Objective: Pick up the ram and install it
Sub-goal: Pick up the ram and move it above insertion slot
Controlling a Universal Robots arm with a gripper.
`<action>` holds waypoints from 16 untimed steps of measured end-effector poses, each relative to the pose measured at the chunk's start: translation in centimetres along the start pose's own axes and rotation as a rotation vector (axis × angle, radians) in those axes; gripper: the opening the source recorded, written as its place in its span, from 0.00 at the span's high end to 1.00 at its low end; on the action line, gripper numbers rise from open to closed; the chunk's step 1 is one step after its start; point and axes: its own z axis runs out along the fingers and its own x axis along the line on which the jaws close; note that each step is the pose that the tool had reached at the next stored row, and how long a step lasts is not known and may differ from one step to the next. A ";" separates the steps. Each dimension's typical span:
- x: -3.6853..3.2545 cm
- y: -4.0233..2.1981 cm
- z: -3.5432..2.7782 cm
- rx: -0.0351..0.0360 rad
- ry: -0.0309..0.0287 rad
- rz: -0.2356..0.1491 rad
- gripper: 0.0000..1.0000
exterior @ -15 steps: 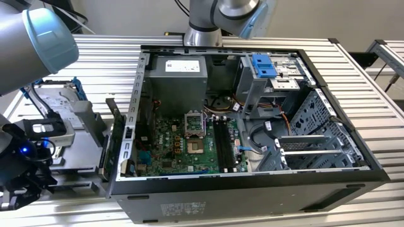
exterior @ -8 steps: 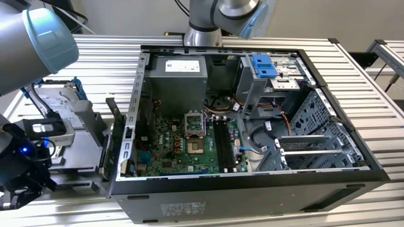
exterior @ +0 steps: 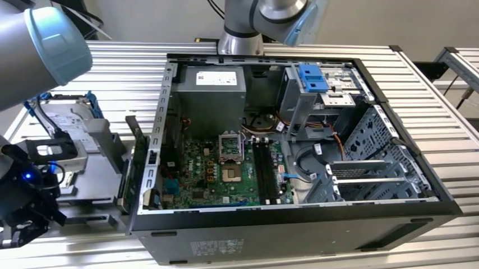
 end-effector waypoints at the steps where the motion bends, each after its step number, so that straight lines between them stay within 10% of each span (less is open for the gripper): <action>1: 0.00 0.00 -0.46 -0.0003 0.0003 0.000 1.00; 16: -0.04 -0.01 -7.27 0.0000 0.0002 0.000 1.00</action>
